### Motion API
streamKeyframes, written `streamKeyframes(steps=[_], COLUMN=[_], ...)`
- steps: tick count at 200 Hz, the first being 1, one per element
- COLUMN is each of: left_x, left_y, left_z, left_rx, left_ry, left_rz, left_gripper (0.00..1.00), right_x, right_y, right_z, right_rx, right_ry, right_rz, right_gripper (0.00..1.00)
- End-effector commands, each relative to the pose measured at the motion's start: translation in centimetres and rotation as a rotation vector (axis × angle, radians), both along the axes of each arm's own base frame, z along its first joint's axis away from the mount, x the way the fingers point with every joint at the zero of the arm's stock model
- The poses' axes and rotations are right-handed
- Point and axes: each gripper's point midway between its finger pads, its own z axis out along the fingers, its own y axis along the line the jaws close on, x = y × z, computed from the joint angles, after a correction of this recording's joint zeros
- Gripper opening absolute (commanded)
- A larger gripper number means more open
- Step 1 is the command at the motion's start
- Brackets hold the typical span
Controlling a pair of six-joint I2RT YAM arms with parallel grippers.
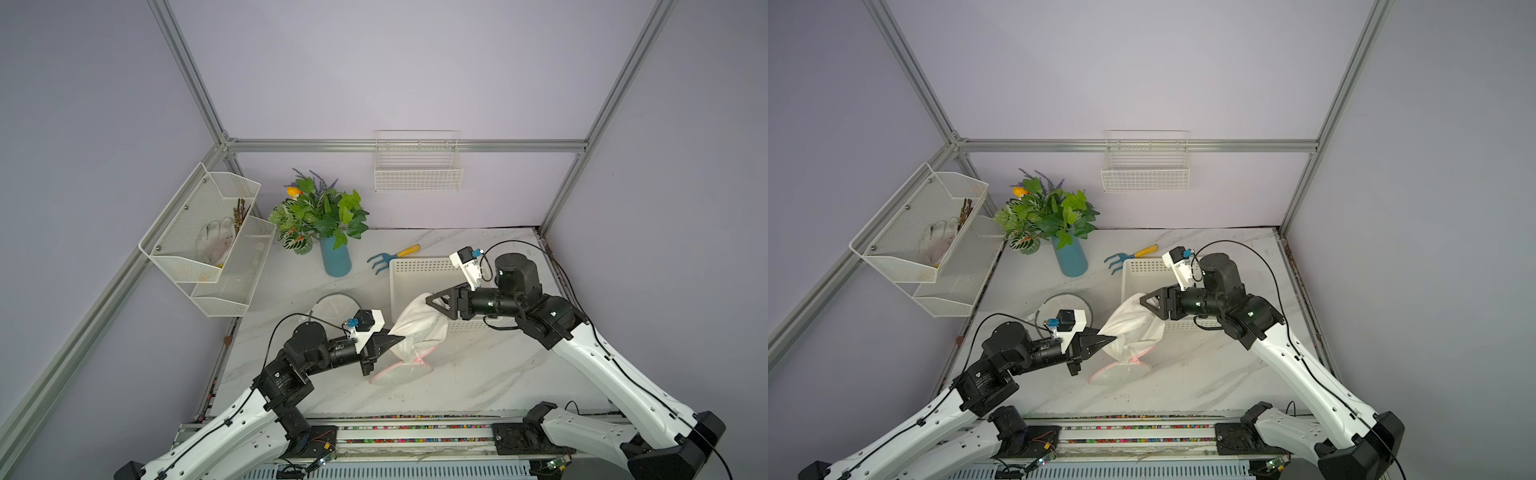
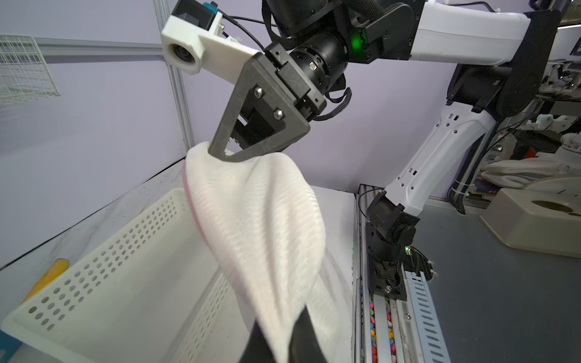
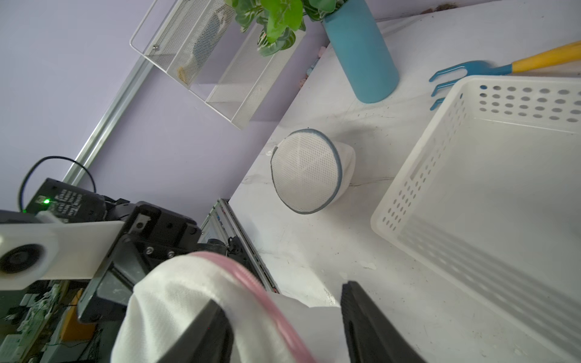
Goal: Turn the laundry bag inside out
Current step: Turn over the laundry bag.
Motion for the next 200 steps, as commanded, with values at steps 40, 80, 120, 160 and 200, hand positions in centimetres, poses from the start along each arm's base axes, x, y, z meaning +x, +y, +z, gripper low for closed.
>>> streamKeyframes(steps=[40, 80, 120, 160, 200], left_x=[-0.1, -0.7, -1.8, -3.2, -2.1], left_y=[-0.2, -0.5, -0.8, -1.2, -1.6], left_z=[3.6, 2.9, 2.7, 4.1, 4.8], left_rx=[-0.134, -0.077, -0.004, 0.036, 0.032], left_ry=[-0.015, -0.016, -0.061, -0.155, -0.192], left_rz=[-0.032, -0.081, -0.147, -0.245, -0.205], left_gripper=[0.0, 0.0, 0.0, 0.0, 0.0], right_x=[-1.3, -0.5, 0.3, 0.5, 0.2], right_y=[0.5, 0.2, 0.0, 0.5, 1.7], right_z=[1.3, 0.7, 0.0, -6.3, -7.1], right_rx=[0.042, 0.014, -0.026, -0.146, -0.097], right_ry=[0.061, 0.063, 0.065, 0.14, 0.182], right_rz=[0.055, 0.027, 0.007, 0.076, 0.138], right_gripper=[0.52, 0.23, 0.08, 0.09, 0.35])
